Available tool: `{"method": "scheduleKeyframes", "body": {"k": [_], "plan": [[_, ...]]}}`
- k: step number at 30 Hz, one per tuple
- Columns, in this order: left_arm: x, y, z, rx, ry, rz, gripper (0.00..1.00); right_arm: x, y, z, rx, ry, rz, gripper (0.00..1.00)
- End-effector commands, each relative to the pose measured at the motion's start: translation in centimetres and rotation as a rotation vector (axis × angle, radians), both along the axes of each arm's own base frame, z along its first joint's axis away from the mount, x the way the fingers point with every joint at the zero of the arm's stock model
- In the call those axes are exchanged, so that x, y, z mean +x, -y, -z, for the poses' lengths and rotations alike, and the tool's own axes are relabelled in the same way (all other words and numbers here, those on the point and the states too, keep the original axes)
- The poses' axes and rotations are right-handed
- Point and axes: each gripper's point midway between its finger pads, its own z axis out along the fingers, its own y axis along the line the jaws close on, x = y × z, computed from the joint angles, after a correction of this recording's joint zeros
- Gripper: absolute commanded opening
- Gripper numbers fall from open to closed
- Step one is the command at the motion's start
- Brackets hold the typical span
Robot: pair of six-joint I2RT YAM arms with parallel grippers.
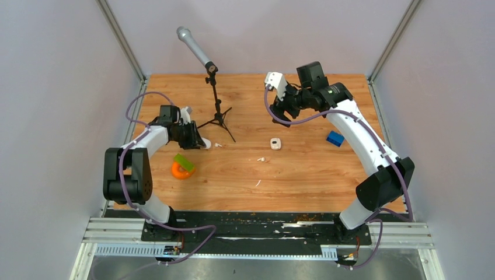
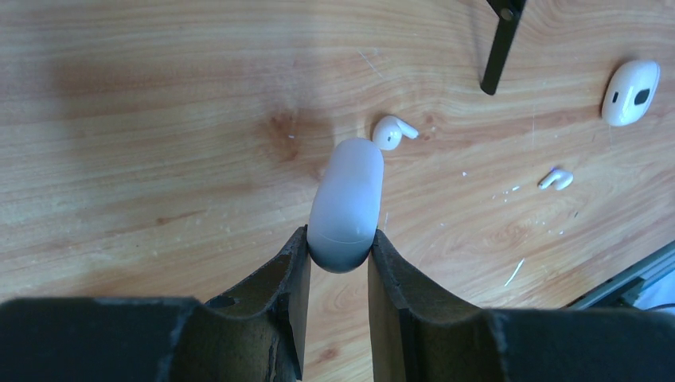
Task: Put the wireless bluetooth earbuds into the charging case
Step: Place the charging case at the center of the board.
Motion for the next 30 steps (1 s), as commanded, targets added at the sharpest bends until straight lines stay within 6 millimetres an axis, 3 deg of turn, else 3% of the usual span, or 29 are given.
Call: {"method": "scheduleKeyframes", "body": {"k": [1,8,17,21,25,30], "plan": [[2.1,-1.2,-1.0,-0.038,0.001,-0.066,0.25,0.9,1.0,-2.0,-0.035,0.128,0.002,0.75],[2.0,-1.5,-0.4,-0.043,-0.008,-0.086,0.41,1.2,1.1,-1.5,-0.065,0.131,-0.018,0.74],[1.8,-2.6,-0.4,0.007,-0.01,-0.119,0.44,1.6,0.7,-1.3,-0.057,0.119,-0.017,0.75],[1.3,-3.4,-1.2,0.048,-0.005,-0.121,0.45,1.7,0.9,-1.7,-0.054,0.126,-0.006,0.75],[1.5,-4.1,-2.2,0.087,0.032,-0.117,0.48,1.5,1.4,-0.6,-0.044,0.086,0.022,0.75],[2.5,-4.3,-4.9,0.104,0.19,-0.095,0.52,2.7,3.5,0.9,0.14,-0.113,0.265,0.75]]}}
